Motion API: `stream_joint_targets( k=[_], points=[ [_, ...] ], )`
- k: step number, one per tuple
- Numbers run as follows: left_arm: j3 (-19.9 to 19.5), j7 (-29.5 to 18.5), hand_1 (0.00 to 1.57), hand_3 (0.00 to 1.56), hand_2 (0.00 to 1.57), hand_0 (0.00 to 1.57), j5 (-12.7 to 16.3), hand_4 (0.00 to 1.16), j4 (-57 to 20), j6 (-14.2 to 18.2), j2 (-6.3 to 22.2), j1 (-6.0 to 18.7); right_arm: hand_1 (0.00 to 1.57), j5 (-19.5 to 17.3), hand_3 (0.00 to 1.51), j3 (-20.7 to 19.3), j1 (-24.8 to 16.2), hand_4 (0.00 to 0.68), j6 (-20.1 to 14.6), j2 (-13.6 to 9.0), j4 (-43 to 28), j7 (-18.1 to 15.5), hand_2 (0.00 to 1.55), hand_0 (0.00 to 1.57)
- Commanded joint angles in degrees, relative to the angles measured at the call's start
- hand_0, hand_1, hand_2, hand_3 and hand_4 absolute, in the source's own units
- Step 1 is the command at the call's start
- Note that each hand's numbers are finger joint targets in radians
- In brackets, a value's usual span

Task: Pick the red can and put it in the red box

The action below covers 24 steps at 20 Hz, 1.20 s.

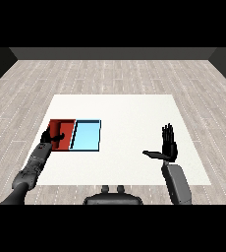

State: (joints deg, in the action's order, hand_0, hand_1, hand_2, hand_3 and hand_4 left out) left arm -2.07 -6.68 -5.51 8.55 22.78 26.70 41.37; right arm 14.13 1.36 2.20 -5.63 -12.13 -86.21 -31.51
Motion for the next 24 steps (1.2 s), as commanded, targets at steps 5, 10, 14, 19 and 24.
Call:
stream_joint_targets(
  k=[5,10,14,19,24],
  points=[
    [6.45,5.06,0.0,0.0,0.0,0.0,-7.4,0.0,-6.92,-7.07,2.49,3.54,0.0,-0.69,0.0,1.01,0.01,0.0,1.83,1.16,2.24,-3.4,0.0,0.0],
    [4.18,11.04,0.0,0.0,0.0,0.0,-5.39,0.0,-7.12,-7.03,1.59,7.1,0.0,0.64,0.0,0.78,-2.98,0.0,0.82,1.18,-5.91,0.2,0.0,0.0],
    [-1.07,-0.61,0.0,0.0,0.0,0.0,-0.21,0.0,-2.09,-1.04,1.73,1.31,0.0,1.35,0.0,0.12,-2.58,0.0,2.65,0.39,-6.01,-0.67,0.0,0.0],
    [-12.46,-17.42,0.0,0.0,0.0,0.0,11.36,0.0,8.95,-1.44,-0.76,2.27,0.0,0.38,0.0,1.36,-2.01,0.0,3.25,0.47,-3.76,-0.8,0.0,0.0],
    [-13.78,-30.84,0.0,0.0,0.0,0.0,15.29,0.0,20.6,-11.59,-4.82,0.7,0.0,0.28,0.0,2.18,-3.18,0.0,3.46,1.3,-5.36,-1.72,0.0,0.0]
  ],
)
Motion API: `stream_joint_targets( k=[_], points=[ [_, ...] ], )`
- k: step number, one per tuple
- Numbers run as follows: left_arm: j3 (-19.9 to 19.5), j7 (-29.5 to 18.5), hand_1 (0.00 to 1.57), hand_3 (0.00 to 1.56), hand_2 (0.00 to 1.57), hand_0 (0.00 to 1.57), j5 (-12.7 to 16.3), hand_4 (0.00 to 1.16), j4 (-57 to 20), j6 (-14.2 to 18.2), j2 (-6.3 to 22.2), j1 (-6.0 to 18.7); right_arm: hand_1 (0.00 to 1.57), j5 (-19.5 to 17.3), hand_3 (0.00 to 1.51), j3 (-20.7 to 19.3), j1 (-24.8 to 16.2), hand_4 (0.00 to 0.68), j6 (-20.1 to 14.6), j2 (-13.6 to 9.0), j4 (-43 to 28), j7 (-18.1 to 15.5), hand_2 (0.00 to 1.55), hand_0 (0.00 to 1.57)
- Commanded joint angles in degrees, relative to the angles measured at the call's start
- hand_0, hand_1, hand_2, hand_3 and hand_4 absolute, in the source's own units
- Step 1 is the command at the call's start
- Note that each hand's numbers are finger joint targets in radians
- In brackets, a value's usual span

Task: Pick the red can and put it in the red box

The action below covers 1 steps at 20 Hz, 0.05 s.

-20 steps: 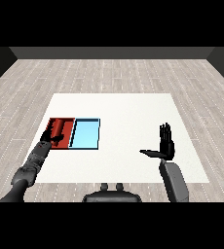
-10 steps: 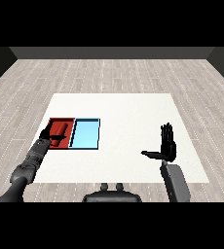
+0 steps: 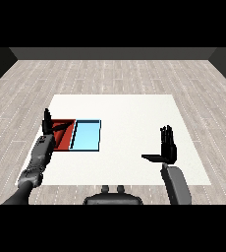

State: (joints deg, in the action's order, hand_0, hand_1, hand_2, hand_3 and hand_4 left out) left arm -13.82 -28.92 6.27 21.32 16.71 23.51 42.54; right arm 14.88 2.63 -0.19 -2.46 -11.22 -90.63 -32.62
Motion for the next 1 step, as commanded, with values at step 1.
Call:
stream_joint_targets(
  k=[1],
  points=[
    [-2.38,-11.11,0.0,0.0,0.0,0.0,4.32,0.0,9.89,-4.96,-3.29,-3.15,0.0,-0.27,0.0,0.8,-0.04,0.0,1.18,0.01,0.51,-0.57,0.0,0.0]
  ],
)
